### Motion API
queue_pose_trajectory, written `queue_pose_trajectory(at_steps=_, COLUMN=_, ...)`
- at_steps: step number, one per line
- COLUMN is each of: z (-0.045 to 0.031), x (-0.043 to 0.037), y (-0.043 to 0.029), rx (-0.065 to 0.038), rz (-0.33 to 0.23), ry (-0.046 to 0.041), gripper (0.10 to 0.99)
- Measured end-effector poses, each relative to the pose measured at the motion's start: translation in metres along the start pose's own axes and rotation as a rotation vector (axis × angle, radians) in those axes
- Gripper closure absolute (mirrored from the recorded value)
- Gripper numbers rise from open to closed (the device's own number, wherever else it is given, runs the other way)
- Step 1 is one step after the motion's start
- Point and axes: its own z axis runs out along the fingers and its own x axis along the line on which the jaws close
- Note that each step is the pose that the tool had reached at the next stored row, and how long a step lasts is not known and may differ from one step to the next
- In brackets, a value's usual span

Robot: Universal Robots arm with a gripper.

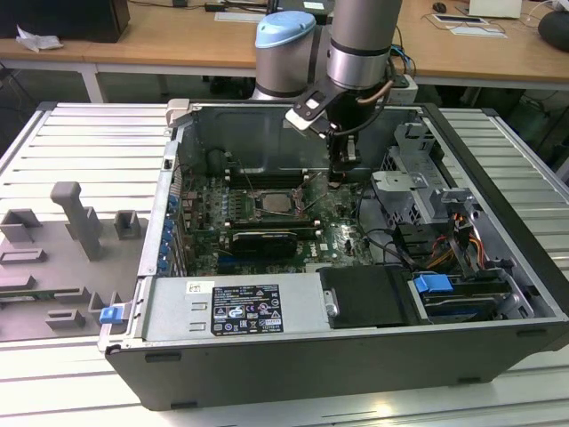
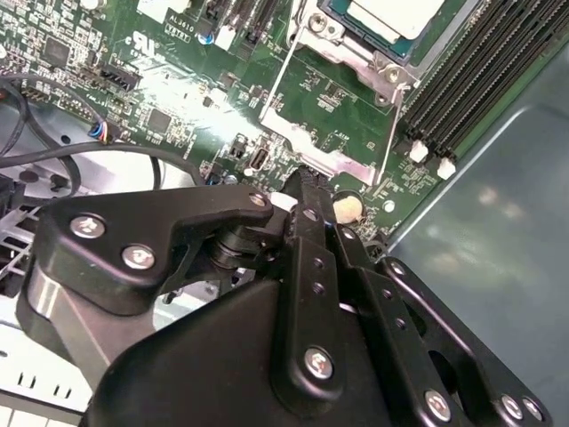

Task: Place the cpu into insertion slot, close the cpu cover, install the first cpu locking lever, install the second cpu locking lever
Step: 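Close the cpu cover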

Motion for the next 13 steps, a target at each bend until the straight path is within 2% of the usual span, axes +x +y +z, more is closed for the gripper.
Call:
queue_pose_trajectory(at_steps=3, z=0.0021, x=0.0, y=-0.0007, rx=0.005, rz=0.0, ry=-0.0001, gripper=0.98)
queue_pose_trajectory(at_steps=5, z=0.0023, x=0.0, y=-0.0043, rx=0.006, rz=0.0, ry=-0.0002, gripper=0.98)
queue_pose_trajectory(at_steps=8, z=0.0021, x=0.0, y=-0.0147, rx=0.006, rz=0.0, ry=0.0, gripper=0.98)
queue_pose_trajectory(at_steps=13, z=0.0023, x=0.0001, y=-0.0372, rx=0.006, rz=0.0, ry=-0.0001, gripper=0.98)
